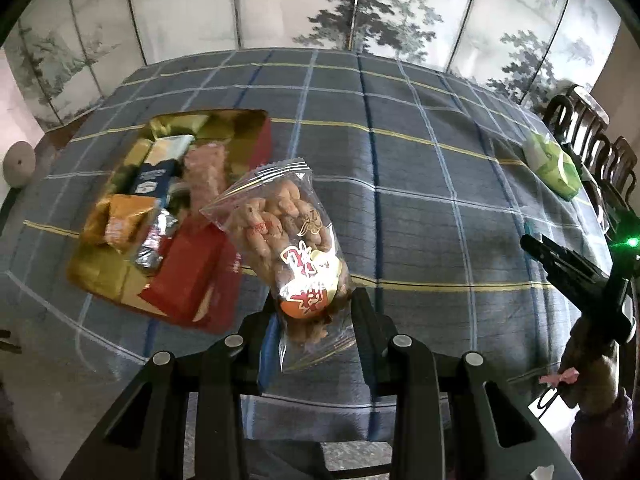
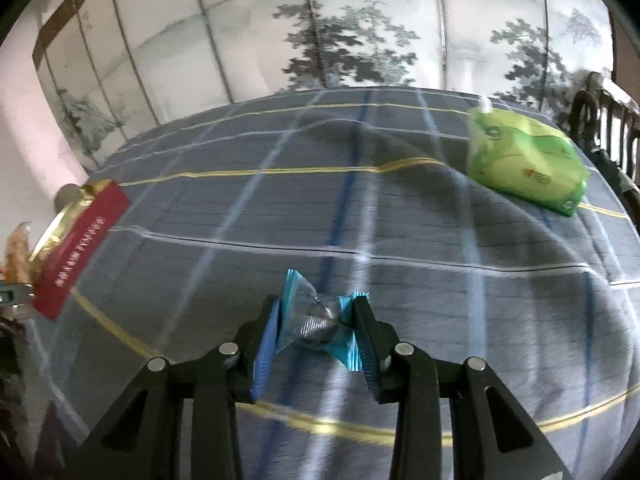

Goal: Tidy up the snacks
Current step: 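Carry the clear peanut bag into the gold tin and open the left gripper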

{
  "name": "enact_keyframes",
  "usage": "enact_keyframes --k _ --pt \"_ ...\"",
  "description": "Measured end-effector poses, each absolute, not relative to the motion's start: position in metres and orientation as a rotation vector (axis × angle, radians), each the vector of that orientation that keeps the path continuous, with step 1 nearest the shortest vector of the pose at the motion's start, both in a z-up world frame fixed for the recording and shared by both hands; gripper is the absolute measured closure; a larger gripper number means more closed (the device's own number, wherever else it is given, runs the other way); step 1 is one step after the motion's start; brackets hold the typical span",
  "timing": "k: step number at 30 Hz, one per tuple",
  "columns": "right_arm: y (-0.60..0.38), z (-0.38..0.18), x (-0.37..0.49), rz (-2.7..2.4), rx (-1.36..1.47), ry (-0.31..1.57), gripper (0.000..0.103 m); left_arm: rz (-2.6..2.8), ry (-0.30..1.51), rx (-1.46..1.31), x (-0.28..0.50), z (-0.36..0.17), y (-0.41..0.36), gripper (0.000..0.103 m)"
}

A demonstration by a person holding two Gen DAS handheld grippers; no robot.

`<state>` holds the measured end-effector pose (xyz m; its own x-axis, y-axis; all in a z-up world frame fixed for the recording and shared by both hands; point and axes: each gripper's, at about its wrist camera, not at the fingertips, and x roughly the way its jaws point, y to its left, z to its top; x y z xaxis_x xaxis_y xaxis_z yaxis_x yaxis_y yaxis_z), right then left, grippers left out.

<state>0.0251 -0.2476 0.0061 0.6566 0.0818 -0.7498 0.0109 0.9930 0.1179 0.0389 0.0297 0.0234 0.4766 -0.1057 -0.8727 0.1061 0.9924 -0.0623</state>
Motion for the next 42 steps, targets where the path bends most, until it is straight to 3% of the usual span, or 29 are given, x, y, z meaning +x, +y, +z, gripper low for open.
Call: enact_keyframes --k 12,42 --pt "-0.192 0.01 0.021 0.142 0.098 0.869 0.066 -0.082 1.05 -0.013 0.036 0.024 0.053 0.073" --pt "-0.157 -0.005 0.038 0.172 0.057 0.928 0.066 0.053 1.052 -0.041 0.061 0.008 0.117 0.073"
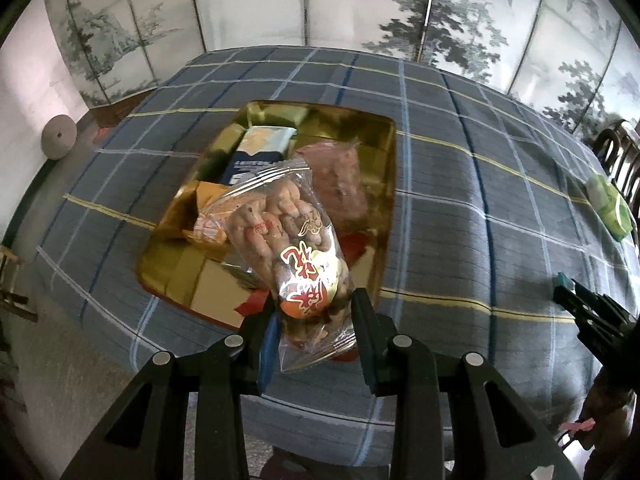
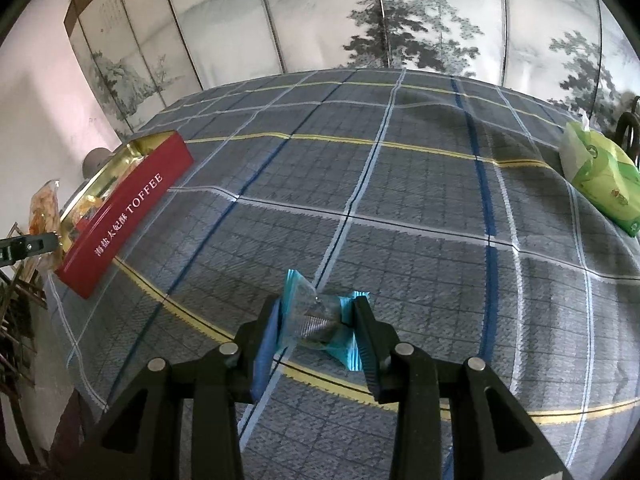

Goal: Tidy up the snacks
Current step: 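Carry the clear peanut bag into the gold tin and open the left gripper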

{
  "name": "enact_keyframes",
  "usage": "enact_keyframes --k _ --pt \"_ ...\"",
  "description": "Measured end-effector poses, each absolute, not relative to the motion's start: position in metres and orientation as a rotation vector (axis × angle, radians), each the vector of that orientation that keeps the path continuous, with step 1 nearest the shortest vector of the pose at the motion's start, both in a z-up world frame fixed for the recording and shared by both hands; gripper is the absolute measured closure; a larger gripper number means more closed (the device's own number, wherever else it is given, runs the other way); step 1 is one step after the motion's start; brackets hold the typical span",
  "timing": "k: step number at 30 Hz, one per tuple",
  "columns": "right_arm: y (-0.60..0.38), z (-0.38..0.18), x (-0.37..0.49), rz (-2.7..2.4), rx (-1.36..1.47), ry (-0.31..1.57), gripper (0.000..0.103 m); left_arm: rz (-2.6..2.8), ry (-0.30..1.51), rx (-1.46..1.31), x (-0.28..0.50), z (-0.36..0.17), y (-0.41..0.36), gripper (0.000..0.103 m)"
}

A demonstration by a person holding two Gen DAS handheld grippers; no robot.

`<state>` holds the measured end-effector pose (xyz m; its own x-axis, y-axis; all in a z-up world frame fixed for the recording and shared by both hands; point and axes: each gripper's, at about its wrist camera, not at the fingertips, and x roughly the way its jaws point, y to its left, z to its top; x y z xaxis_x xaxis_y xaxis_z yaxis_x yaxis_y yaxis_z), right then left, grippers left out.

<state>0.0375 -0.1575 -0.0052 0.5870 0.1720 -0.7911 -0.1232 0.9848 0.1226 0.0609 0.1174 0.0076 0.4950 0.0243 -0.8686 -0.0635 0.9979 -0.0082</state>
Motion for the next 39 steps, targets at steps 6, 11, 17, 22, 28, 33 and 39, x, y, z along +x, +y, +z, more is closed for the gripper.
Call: enact_keyframes --k 6,11,17,22,28,33,39 --pt "-0.153 -0.005 0.04 0.174 0.05 0.931 0.066 0.089 1.052 -0.062 0.068 0.007 0.138 0.073" --pt "-0.152 -0.005 0.042 0.176 0.044 0.932 0.066 0.132 1.046 -0.077 0.08 0.009 0.159 0.073" --pt "-0.152 -0.006 0.044 0.182 0.051 0.931 0.066 0.159 1.045 -0.083 0.097 0.011 0.173 0.073" --pt "-0.152 -0.007 0.046 0.185 0.055 0.93 0.066 0.154 1.034 -0.048 0.113 0.015 0.167 0.073" --pt "-0.153 -0.007 0.047 0.187 0.058 0.929 0.066 0.134 1.015 -0.039 0.145 0.018 0.161 0.073" --pt "-0.154 -0.006 0.048 0.189 0.059 0.93 0.066 0.115 1.035 -0.029 0.17 0.009 0.161 0.073" --pt "-0.155 -0.006 0.05 0.189 0.063 0.93 0.066 0.112 1.052 -0.017 0.19 -0.005 0.165 0.073"
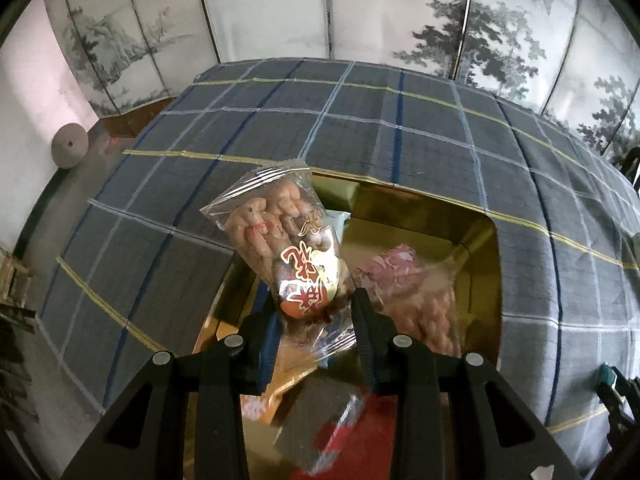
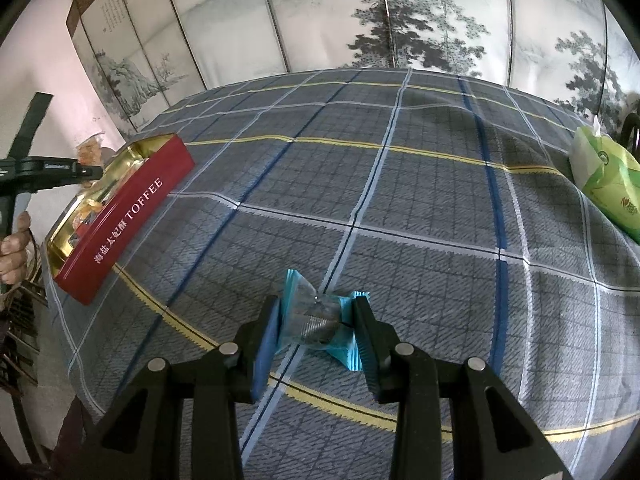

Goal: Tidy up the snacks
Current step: 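Carry the clear peanut bag into the gold tin and open the left gripper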

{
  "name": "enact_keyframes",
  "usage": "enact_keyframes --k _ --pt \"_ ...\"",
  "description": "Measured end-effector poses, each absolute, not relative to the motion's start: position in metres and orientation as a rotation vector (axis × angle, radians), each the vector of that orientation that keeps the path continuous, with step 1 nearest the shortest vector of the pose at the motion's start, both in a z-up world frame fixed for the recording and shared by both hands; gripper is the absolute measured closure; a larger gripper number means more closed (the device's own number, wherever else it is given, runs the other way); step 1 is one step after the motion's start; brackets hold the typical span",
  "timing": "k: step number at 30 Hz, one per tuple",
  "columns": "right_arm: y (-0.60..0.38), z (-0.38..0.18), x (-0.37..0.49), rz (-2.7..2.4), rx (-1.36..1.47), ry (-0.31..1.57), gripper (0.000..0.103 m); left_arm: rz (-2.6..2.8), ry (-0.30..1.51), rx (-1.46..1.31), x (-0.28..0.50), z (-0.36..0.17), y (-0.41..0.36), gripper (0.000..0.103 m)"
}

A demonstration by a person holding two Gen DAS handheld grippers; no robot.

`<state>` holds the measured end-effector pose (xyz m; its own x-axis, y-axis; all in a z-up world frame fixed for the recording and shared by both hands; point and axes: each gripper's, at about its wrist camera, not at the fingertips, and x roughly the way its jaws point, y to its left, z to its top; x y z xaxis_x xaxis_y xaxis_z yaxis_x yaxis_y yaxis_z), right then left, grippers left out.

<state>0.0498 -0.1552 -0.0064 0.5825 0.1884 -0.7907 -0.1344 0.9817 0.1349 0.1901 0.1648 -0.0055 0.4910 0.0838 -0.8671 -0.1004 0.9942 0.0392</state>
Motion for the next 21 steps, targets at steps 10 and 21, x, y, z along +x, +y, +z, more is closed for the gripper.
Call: enact_keyframes --k 10,21 --pt "-0.157 -0.006 0.051 0.189 0.067 0.931 0.066 0.056 1.094 -0.06 0.204 -0.017 0.172 0.073" --pt "-0.158 -0.007 0.052 0.19 0.069 0.931 0.066 0.093 1.02 -0.065 0.192 0.008 0.176 0.026"
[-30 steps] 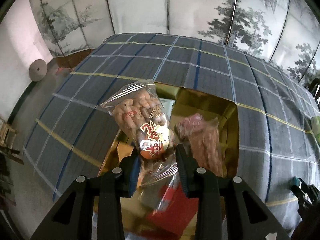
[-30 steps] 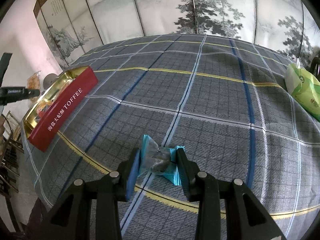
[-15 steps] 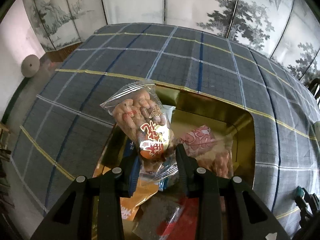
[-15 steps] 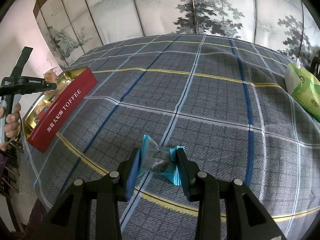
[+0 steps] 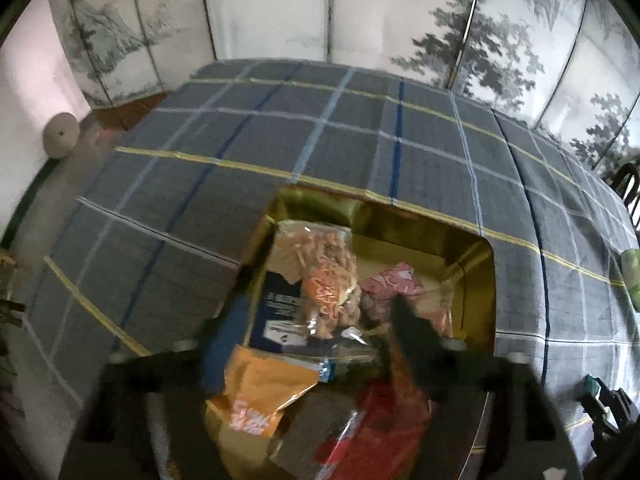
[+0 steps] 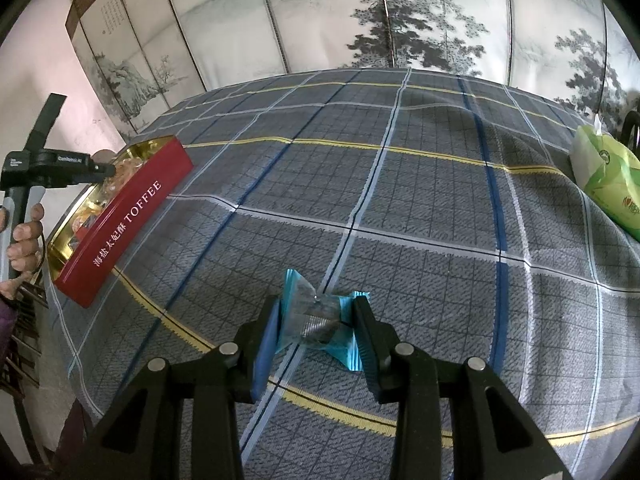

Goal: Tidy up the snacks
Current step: 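Carry the clear peanut bag into the gold tin and open the left gripper, then carry the blue-wrapped candy into the gold tin and open the right gripper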

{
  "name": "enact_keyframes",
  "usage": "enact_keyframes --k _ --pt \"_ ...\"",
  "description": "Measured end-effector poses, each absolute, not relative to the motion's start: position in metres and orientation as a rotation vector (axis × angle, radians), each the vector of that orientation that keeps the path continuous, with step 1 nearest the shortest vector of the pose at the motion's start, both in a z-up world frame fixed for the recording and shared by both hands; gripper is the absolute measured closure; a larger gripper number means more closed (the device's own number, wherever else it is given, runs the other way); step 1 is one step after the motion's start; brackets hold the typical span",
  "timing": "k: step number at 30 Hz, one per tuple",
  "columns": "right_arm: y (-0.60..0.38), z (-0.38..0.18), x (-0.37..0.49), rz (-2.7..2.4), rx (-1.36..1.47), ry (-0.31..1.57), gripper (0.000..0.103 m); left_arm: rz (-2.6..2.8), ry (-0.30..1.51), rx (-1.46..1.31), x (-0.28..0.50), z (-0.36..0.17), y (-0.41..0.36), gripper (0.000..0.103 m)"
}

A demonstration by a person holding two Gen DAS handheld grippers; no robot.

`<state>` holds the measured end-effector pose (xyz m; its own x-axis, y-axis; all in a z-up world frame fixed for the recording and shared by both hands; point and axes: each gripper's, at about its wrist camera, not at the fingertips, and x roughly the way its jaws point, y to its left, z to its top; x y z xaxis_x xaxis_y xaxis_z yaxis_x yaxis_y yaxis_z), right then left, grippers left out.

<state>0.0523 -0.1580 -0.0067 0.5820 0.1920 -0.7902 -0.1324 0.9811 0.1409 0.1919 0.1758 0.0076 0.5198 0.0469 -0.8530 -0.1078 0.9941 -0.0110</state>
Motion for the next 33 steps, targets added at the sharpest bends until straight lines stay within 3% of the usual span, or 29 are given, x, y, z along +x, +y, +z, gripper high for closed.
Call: enact_keyframes --k 5,19,33 --pt "-0.158 -0.007 0.052 0.188 0.069 0.932 0.066 0.172 0.911 0.0 0.156 0.03 0.174 0.02" --pt "-0.141 0.016 0.048 0.255 0.117 0.91 0.066 0.329 0.891 -0.009 0.046 0.016 0.193 0.02" --pt "-0.012 0.059 0.067 0.557 0.104 0.885 0.066 0.351 0.894 0.076 0.017 0.013 0.189 0.02"
